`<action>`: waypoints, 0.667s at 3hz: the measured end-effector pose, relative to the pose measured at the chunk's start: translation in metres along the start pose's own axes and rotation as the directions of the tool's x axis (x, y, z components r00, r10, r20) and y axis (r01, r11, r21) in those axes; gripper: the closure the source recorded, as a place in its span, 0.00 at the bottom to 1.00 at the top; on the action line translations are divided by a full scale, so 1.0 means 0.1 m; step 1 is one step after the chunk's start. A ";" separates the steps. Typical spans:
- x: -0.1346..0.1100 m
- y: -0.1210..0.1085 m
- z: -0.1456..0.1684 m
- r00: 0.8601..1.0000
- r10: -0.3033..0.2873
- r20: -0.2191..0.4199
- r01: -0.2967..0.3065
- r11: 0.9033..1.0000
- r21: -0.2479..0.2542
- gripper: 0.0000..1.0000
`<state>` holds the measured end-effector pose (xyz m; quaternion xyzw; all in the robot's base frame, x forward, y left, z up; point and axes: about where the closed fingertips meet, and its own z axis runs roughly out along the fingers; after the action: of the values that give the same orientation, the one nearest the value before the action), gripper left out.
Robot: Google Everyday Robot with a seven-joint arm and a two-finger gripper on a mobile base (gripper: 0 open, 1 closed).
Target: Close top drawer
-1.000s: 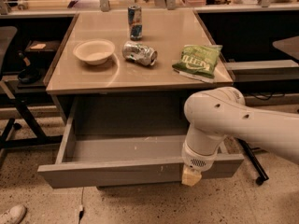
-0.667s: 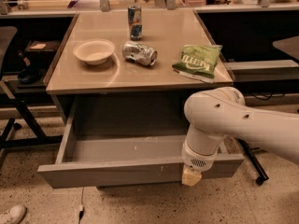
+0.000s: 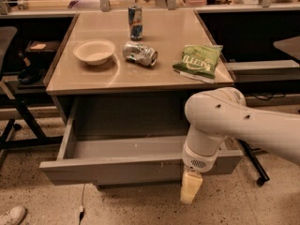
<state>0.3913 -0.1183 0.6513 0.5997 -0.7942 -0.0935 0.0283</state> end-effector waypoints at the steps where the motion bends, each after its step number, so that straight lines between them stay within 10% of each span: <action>1: 0.00 0.00 0.00 1.000 0.000 0.000 0.000 1.000 0.000 0.00; 2: 0.00 0.00 0.00 1.000 0.000 0.000 0.000 1.000 0.000 0.00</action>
Offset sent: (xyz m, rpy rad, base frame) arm 0.0000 0.0000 0.0000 0.0000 0.0000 0.0000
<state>0.3913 -0.1183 0.6513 0.5997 -0.7942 -0.0935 0.0283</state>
